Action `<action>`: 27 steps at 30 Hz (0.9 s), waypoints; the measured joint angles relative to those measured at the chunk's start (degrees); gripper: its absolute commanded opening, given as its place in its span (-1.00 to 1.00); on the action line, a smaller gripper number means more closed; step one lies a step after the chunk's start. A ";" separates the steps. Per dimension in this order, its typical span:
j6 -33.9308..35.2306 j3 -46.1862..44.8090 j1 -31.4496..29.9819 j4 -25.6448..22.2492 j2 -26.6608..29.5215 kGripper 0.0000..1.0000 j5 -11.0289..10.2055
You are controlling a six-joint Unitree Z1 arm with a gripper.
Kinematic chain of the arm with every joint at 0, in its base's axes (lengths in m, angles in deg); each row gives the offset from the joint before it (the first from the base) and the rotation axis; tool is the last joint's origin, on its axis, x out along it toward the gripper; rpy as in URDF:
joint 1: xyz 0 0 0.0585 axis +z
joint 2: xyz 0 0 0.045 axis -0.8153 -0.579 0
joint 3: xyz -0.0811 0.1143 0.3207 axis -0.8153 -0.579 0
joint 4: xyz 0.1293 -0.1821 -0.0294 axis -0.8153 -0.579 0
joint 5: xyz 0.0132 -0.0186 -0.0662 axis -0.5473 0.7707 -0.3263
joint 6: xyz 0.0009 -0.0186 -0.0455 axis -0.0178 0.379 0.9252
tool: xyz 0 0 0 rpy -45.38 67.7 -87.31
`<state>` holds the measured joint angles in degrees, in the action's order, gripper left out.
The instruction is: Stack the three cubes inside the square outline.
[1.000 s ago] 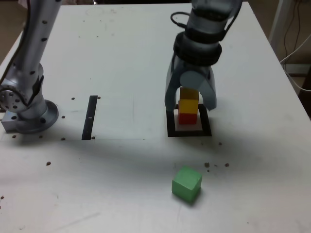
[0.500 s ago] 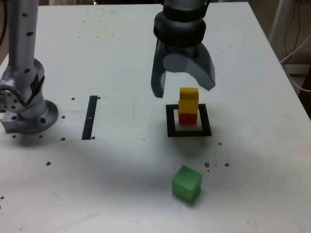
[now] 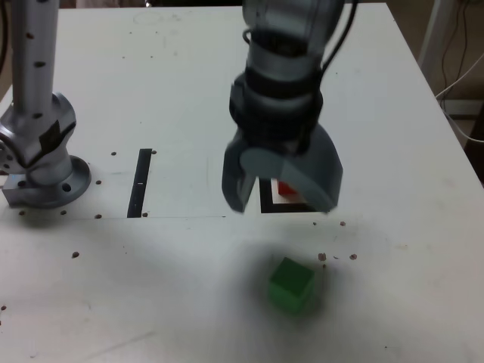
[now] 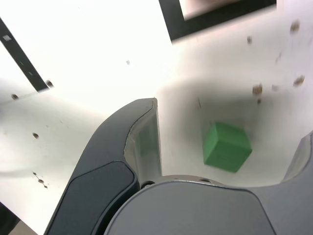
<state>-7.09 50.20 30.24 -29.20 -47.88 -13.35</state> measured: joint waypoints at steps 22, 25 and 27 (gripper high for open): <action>1.81 6.20 -7.12 -0.05 -8.82 0.99 2.37; 1.41 6.20 -7.12 -0.03 -9.59 0.99 2.39; 1.21 6.20 -7.12 0.07 -10.26 0.99 2.41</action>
<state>-5.88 56.40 23.11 -29.13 -58.14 -10.94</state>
